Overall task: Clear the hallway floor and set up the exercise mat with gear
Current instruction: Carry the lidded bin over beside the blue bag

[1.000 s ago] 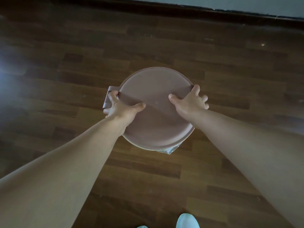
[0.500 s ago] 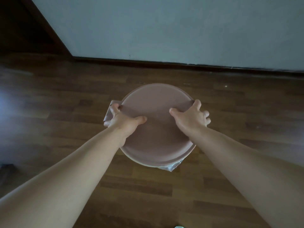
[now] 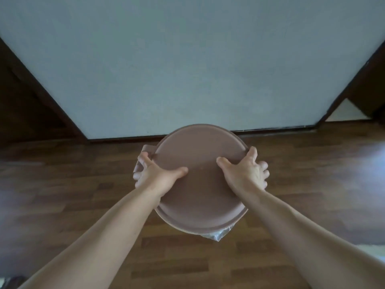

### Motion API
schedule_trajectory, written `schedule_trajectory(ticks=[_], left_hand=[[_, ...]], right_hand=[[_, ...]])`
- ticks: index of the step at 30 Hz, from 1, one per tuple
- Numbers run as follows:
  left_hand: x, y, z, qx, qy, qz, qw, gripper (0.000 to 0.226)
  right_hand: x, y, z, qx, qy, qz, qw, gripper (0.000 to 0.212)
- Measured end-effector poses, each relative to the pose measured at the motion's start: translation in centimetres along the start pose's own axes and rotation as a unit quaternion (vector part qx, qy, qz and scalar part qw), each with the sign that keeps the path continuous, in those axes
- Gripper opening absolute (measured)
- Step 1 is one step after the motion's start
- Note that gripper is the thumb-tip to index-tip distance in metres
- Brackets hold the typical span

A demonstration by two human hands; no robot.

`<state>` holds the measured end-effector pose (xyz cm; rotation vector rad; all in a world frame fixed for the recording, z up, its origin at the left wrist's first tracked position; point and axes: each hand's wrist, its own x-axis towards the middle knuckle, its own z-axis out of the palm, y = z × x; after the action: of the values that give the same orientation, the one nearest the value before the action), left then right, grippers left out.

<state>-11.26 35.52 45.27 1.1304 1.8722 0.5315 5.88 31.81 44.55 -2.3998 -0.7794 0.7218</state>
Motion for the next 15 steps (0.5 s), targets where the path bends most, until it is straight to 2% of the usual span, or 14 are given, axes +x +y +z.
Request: schedule_trajectory(ticks=[6, 15], left_hand=[[-7.8, 4.6, -1.5, 0.024, -0.035, 0.018, 0.999, 0.113], [-17.0, 9.2, -1.5, 0.07, -0.11, 0.139, 0.982, 0.109]], right_hand=[[-5.0, 0.6, -8.2, -0.003, 0.053, 0.029, 0.998, 0.088], [-11.7, 3.7, -18.8, 0.039, 0.139, 0.083, 0.986, 0.084]])
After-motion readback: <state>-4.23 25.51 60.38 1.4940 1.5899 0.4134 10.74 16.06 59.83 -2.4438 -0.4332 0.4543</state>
